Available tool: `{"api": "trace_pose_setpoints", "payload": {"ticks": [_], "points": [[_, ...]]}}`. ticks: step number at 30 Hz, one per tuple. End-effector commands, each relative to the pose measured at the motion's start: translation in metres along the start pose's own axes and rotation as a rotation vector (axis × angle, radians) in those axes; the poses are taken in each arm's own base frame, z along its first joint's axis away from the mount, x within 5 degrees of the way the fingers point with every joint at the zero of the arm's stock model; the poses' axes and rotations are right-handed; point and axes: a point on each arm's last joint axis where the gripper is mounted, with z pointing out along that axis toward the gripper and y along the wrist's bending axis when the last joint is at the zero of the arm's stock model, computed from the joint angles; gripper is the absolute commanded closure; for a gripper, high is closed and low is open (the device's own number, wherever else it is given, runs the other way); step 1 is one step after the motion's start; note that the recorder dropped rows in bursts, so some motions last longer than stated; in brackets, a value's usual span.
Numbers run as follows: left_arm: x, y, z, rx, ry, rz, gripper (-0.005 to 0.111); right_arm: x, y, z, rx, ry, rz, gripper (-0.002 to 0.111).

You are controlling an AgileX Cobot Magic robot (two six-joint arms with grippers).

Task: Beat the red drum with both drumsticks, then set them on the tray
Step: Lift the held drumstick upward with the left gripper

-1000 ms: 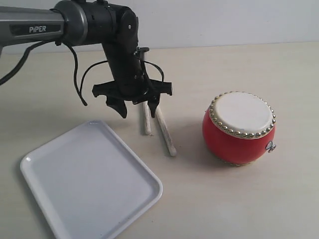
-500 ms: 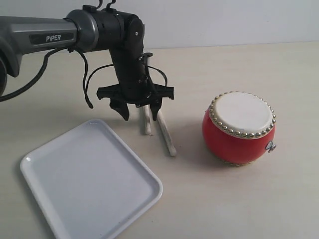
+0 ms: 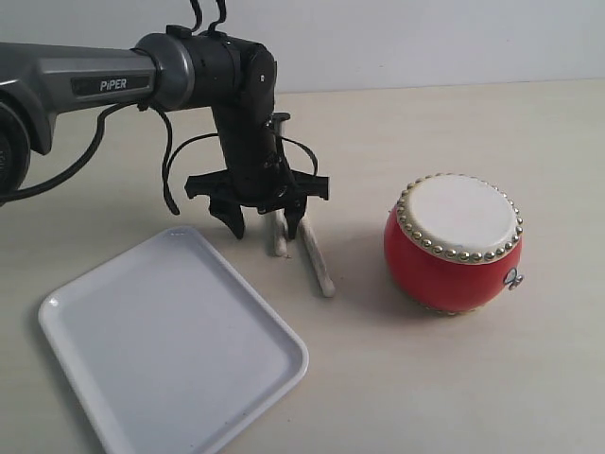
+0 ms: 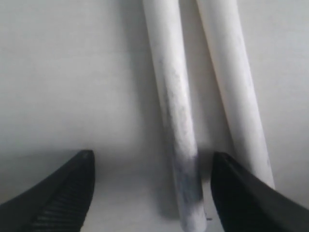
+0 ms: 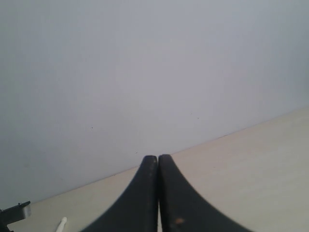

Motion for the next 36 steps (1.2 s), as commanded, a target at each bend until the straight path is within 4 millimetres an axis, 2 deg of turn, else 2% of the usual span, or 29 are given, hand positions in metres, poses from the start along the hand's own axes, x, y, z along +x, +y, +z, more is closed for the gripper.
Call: {"api": "trace_pose_setpoints", "payload": {"ticks": [1,9,12,16,21,23,26,28,32,36], "points": [[0.0,-0.003,0.0,-0.003,-0.008,0.004,0.041,0.0,0.0,0.0,0.002,-0.012,-0.012,0.108],[0.0,-0.002,0.002,-0.005,-0.004,0.013,0.041,0.0,0.0,0.0,0.002,-0.012,-0.012,0.108],[0.0,-0.002,0.002,-0.006,-0.002,0.017,0.052,0.0,0.0,0.0,0.002,-0.012,-0.012,0.108],[0.0,-0.002,0.002,-0.006,-0.002,0.019,0.077,0.0,0.0,0.0,0.002,-0.012,-0.012,0.108],[0.0,-0.002,0.002,-0.008,-0.001,0.02,0.1,0.0,0.0,0.0,0.002,-0.012,-0.012,0.108],[0.0,-0.002,0.002,-0.011,0.002,0.021,0.106,0.0,0.0,0.0,0.002,-0.012,-0.017,0.108],[-0.002,0.005,-0.003,-0.016,0.001,0.008,0.107,0.0,0.0,0.0,0.002,-0.012,-0.017,0.108],[-0.008,0.013,-0.021,-0.025,-0.046,0.006,0.107,0.0,0.0,0.0,0.001,-0.017,-0.016,0.108],[-0.014,0.033,-0.083,-0.051,-0.191,0.053,0.107,-0.004,0.0,-0.001,-0.005,-0.054,-0.016,0.108],[0.002,0.049,-0.138,0.036,-0.325,0.099,0.107,-0.011,0.001,-0.001,-0.017,-0.131,-0.008,0.108]]}}
